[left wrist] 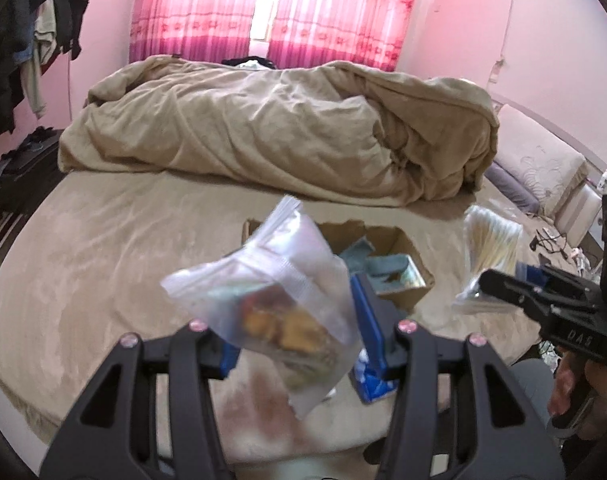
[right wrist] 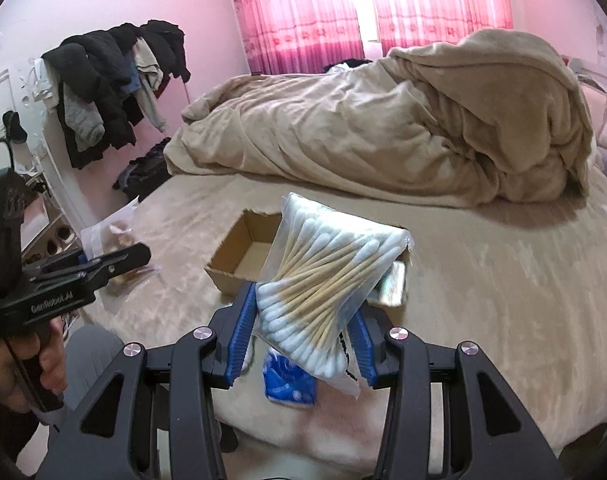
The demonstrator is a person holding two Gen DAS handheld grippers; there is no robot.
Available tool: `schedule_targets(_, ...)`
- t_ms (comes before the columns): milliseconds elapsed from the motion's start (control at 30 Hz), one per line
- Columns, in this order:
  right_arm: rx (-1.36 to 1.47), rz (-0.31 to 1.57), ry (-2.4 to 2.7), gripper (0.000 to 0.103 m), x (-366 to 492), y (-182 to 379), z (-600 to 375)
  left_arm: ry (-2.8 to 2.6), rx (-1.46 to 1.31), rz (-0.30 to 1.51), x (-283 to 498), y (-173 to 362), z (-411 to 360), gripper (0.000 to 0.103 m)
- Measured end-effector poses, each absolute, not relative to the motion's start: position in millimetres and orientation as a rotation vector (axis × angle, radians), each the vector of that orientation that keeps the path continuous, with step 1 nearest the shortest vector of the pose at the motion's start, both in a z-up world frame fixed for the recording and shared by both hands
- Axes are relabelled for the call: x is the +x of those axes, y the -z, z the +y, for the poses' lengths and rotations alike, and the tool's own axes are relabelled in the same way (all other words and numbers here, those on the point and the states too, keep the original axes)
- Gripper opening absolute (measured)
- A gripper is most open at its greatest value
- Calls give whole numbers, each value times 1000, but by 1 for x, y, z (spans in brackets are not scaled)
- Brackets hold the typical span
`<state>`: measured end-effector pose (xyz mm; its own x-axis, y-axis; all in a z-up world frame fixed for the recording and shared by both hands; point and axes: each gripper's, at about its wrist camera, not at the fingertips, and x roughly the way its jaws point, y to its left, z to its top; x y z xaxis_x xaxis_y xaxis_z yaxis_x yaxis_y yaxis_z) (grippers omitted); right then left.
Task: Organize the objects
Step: 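Grasp the cotton swab bag with the right gripper while the left grasps the snack bag, both into box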
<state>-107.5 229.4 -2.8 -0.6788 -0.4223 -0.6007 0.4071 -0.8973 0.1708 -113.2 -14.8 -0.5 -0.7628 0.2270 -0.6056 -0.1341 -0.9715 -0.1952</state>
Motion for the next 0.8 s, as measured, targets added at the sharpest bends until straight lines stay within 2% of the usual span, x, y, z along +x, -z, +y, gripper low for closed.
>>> schedule_targets(300, 894, 12, 2500, 47, -149, 6, 204, -2691, -984, -147, -156, 0, -6, 50)
schedule_targets(500, 936, 15, 2487, 47, -176, 27, 195, -2675, -1027, -114, -201, 32, 1, 50)
schedule_targets(800, 1073, 8, 2371, 47, -238, 86, 156, -2702, -1186, -241, -211, 84, -49, 52)
